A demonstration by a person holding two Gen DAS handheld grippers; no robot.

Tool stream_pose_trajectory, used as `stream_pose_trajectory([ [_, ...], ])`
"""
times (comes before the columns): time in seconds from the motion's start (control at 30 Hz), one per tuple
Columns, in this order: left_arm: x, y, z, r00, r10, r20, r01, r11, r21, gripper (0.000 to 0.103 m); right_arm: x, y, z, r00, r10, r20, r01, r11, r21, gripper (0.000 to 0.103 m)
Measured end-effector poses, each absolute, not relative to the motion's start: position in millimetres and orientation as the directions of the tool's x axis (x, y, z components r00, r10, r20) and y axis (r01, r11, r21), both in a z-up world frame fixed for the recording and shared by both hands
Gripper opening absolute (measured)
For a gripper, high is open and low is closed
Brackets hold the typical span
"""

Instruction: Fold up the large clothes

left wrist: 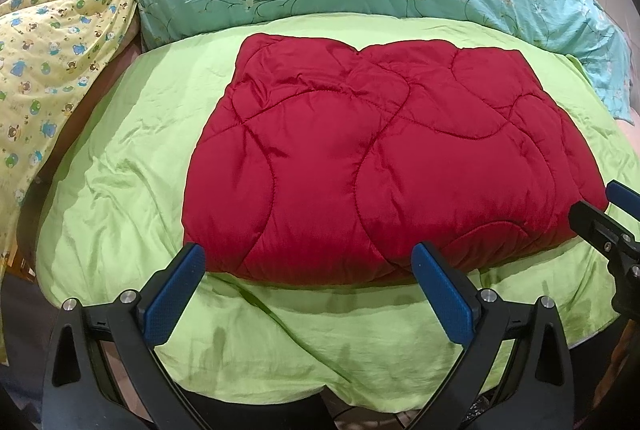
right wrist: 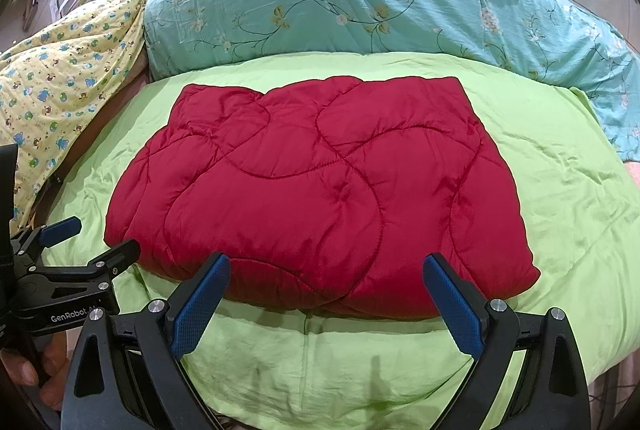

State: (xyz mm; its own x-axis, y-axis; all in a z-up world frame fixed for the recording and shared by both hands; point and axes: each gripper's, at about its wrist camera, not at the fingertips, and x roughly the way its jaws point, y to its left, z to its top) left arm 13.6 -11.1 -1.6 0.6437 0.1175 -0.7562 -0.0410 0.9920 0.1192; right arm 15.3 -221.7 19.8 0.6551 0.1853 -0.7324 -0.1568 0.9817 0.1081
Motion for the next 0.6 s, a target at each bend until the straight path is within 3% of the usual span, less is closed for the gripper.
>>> stream_pose_trajectory([
  [0.6, 18.8, -9.8, -1.0, 0.649, 0.115, -0.752, -0.031, 0.992, 0.124, 0.103, 18.3, -224.9, 18.4, 0.655, 0.184, -0.733, -0.151, 0.982, 0.112, 0.098],
])
